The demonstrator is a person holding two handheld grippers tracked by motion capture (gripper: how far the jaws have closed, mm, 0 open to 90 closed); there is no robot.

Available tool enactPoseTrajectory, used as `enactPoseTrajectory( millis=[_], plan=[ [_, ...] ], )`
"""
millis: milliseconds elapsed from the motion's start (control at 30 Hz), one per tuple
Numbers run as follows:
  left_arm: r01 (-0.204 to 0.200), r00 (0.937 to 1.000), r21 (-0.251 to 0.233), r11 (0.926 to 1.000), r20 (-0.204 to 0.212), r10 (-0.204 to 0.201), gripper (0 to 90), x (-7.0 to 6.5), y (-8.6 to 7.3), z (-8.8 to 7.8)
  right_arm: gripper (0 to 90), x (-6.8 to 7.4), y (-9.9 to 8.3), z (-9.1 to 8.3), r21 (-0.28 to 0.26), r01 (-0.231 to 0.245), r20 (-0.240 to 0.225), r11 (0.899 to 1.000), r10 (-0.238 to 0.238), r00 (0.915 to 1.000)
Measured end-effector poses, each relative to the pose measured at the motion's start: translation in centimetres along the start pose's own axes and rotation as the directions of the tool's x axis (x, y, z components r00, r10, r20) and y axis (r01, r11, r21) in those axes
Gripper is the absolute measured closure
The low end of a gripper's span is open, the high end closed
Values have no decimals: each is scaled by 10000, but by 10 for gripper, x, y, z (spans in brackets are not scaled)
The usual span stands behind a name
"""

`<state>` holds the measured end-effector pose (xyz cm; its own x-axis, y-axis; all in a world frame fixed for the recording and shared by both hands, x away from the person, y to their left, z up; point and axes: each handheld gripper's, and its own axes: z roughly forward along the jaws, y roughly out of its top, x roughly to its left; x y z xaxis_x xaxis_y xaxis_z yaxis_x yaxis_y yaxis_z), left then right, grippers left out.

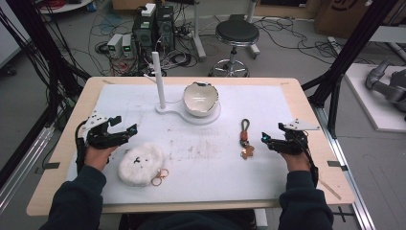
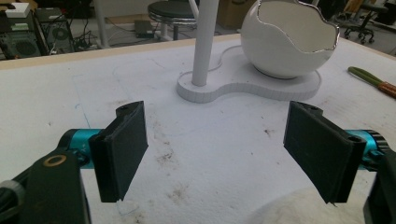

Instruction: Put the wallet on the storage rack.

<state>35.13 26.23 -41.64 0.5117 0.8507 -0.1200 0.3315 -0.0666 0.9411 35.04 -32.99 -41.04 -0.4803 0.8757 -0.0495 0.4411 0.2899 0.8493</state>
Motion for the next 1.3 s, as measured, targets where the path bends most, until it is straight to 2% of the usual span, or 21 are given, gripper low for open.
enactPoseTrajectory(
  millis=[200,333,400,467,533,633,733,800,867,900,933,1000,1033,1100,1133,1167,1233,1300],
  plan=[
    [-4,10000,54,10000,26,4,219,-1,0,-2,210,0,0,-1,-41,-67,2,10000,67,10000],
    [145,9997,179,9997,189,-148,224,0,-1,-3,209,-1,0,0,-76,-80,-44,9999,80,10000],
    [208,9986,423,9989,476,-228,237,1,-3,-4,210,-2,0,1,-86,-168,-110,9998,167,9998],
    [175,9982,551,9983,566,-206,261,1,-3,-3,210,-3,0,3,-71,-154,-146,9999,153,9998],
    [253,9945,1057,9941,984,-358,261,-1,-6,-1,210,-3,-1,3,-34,-206,-224,9998,205,9995],
    [-69,9902,1644,9864,1390,-162,262,-7,-10,1,210,-3,-1,2,-148,-230,-232,9996,226,9995],
    [-261,9858,1968,9801,1677,-74,262,-12,-13,2,210,-2,0,0,-170,-268,-242,9995,264,9994],
    [-404,9810,2267,9731,1938,-45,264,-13,-15,3,210,-1,0,0,-205,-145,-256,9997,140,9996],
    [-625,9732,2647,9623,2299,0,297,-14,-17,5,211,1,1,1,-139,-53,-275,9999,49,9996],
    [-753,9711,2873,9549,2385,49,301,-15,-18,6,211,2,1,2,-110,-3,-286,9999,0,9996],
    [-765,9695,3000,9509,2450,6,301,-15,-19,6,211,3,1,3,-45,44,-317,10000,-45,9995],
    [-865,9605,3332,9389,2780,-102,301,-17,-22,7,211,4,1,5,-7,110,-337,9999,-110,9994],
    [-956,9596,3473,9329,2814,-65,301,-18,-22,7,211,5,1,5,11,109,-388,9999,-108,9992],
    [-1078,9615,3824,9177,2748,-15,305,-18,-24,8,212,7,2,5,2,137,-415,9999,-137,9990],
    [-1078,9615,3824,9177,2748,-15,329,-18,-24,8,212,7,2,5,2,137,-415,9999,-137,9990],
    [-1098,9539,4227,8996,2991,-241,420,-18,-27,11,212,8,3,6,2,139,-433,9999,-139,9990],
    [-1203,9568,4320,8938,2906,-117,490,-21,-25,11,211,8,3,7,61,181,-478,9998,-178,9987],
    [-1201,9625,4252,8971,2713,3,622,-22,-21,9,211,8,3,7,83,223,-529,9997,-219,9984]
  ],
)
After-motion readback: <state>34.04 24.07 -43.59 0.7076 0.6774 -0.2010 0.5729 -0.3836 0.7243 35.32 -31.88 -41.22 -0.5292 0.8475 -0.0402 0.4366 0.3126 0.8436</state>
